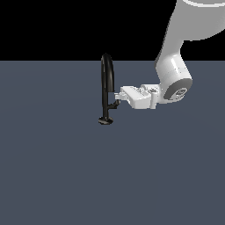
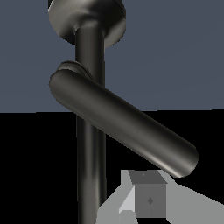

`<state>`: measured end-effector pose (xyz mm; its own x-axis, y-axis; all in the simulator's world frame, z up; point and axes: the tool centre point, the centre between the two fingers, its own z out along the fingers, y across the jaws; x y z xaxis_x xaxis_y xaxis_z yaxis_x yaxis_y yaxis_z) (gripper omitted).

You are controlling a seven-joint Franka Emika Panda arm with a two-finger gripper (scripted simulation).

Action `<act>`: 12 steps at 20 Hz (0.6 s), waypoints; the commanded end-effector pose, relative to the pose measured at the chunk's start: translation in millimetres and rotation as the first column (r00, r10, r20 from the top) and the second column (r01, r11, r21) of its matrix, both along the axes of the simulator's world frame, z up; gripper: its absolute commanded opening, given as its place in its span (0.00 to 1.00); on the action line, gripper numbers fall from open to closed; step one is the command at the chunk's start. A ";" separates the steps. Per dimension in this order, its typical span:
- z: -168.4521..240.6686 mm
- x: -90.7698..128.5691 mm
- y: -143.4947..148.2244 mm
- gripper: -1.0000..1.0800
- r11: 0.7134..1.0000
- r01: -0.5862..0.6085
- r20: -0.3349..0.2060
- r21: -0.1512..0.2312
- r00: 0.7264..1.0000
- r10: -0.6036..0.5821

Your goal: Turn on the faucet by rotating a designated handle.

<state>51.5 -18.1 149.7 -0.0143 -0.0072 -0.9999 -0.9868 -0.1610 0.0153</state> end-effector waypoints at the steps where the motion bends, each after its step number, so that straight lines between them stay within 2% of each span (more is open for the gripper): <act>1: -12.0 -12.9 -2.4 0.00 1.000 -0.002 -0.019 0.002 1.000 0.002; 3: -3.1 -5.7 -0.7 0.00 1.000 -0.001 -0.003 0.001 1.000 0.001; 12: -65.5 -32.0 -5.5 0.00 1.000 -0.002 -0.020 0.002 1.000 0.002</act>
<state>32.6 -20.8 113.7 0.0026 -0.0026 -1.0000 -0.9857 -0.1685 -0.0021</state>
